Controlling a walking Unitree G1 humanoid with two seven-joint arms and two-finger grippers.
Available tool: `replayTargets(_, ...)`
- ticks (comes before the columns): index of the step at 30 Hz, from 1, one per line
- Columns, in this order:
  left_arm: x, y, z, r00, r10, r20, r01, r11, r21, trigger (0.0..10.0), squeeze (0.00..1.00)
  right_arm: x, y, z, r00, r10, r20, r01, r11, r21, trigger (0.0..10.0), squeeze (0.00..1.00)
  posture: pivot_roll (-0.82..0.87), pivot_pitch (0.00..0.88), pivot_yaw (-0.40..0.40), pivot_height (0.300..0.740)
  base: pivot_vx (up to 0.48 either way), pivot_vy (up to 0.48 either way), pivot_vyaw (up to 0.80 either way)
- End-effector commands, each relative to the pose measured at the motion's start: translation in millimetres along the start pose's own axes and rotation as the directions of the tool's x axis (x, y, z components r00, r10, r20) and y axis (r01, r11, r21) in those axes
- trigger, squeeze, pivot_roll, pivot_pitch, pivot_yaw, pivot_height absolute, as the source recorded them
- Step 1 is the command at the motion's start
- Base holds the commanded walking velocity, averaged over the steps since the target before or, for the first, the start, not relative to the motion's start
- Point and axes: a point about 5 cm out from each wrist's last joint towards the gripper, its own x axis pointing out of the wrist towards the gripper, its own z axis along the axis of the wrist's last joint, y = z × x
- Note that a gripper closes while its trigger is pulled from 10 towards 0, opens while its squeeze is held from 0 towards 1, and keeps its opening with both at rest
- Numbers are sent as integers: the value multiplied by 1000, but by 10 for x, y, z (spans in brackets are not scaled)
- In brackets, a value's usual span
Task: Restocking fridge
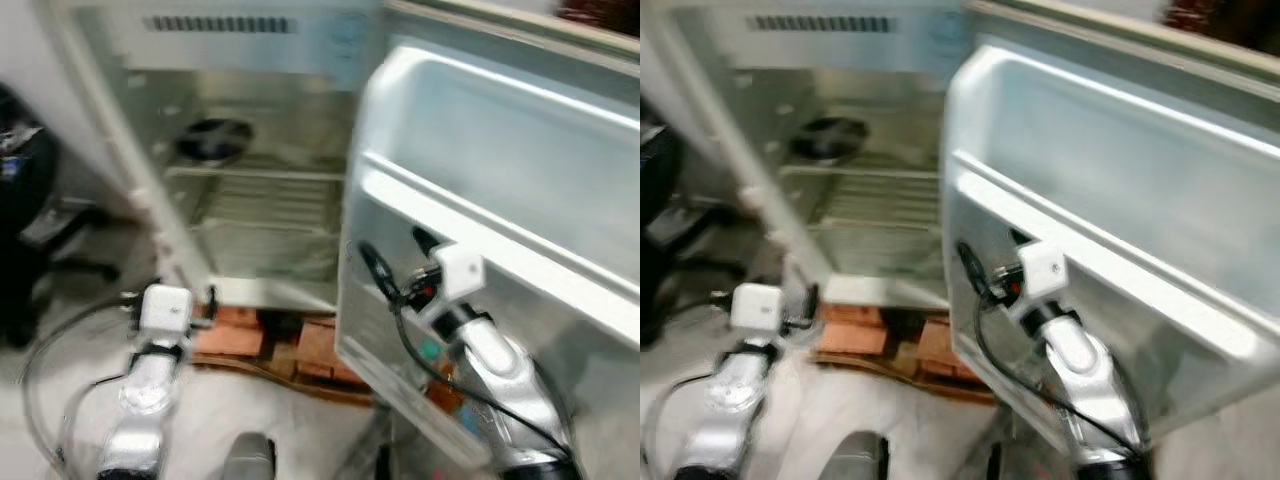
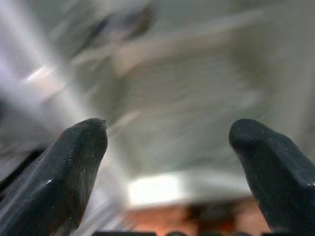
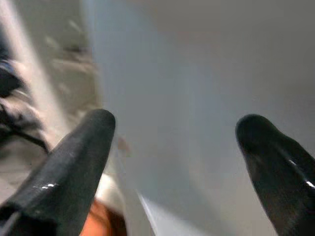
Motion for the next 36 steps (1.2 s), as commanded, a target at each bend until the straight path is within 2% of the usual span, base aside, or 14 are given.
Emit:
replayTargets(1, -99, 149, -133, 998, 34, -56, -33, 999, 31, 10000, 0, 53, 32, 56, 1000, 10, 26, -10, 1000, 9, 10000, 0, -7, 0, 10, 698, -300, 0, 0)
replayTargets(8, -91, 150, -137, 998, 33, -56, -31, 999, 32, 10000, 0, 62, 57, 51, 999, 31, 30, -32, 999, 16, 10000, 0, -5, 0, 10, 698, -297, 0, 0)
replayTargets(12, -82, 151, -135, 998, 34, -56, -32, 999, 35, 10000, 0, 54, 46, 84, 997, 32, 66, -34, 999, 24, 10000, 0, -3, 0, 10, 698, -296, 0, 0)
replayTargets(18, -78, 155, -138, 998, 32, -56, -30, 999, 37, 10000, 0, 70, 35, 100, 997, 31, 77, -32, 999, 21, 10000, 0, -2, 0, 11, 733, -287, 0, 0)
replayTargets(22, -73, 149, -133, 998, 30, -53, -28, 999, 37, 10000, 0, 83, 35, 106, 996, 34, 85, -36, 999, 22, 10000, 0, -1, 0, 10, 740, -279, 0, 0)
replayTargets(33, -71, 185, -125, 998, 13, -53, -11, 999, 39, 10000, 0, 138, 37, 157, 993, 30, 112, -31, 999, 8, 10000, 0, 6, 0, 10, 740, 0, 0, 0)
replayTargets(36, -79, 188, -123, 999, -6, -51, 8, 999, 39, 10000, 0, 139, 39, 156, 993, 24, 113, -25, 1000, 11, 10000, 0, 4, 0, 12, 740, 0, -401, 0)
